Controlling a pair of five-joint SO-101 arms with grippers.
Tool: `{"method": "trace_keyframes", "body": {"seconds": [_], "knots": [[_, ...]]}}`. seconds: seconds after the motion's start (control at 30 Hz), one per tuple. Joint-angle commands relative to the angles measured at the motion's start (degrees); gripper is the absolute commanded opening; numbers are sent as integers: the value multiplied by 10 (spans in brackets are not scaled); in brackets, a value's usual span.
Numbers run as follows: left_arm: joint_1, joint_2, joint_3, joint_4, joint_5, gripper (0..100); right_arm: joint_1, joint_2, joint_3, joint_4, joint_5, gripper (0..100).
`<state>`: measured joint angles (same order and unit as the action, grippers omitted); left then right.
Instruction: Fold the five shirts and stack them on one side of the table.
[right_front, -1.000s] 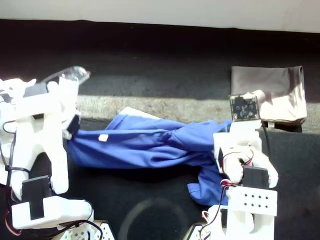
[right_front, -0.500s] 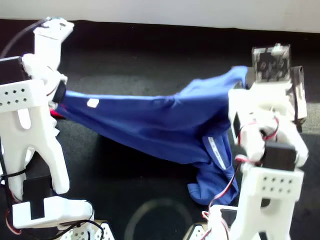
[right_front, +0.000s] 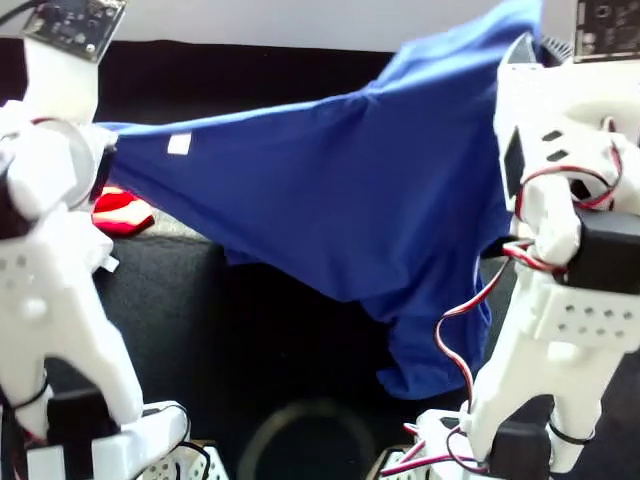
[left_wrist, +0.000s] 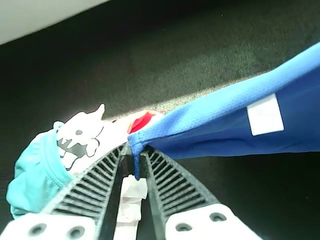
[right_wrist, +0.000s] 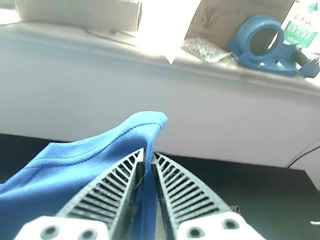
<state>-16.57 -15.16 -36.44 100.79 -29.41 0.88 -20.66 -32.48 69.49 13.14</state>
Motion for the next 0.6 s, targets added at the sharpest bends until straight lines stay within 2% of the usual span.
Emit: {"method": "trace_keyframes", "body": {"seconds": [0.0, 0.27, 0.57], "knots": [[13, -53, -17, 1, 3, 9, 5, 1, -84, 18, 4, 7], [15, -131, -18, 0, 3, 9, 5, 1, -221, 65, 5, 7], [14, -211, -18, -48, 3, 9, 3, 1, -243, 65, 5, 7]]}}
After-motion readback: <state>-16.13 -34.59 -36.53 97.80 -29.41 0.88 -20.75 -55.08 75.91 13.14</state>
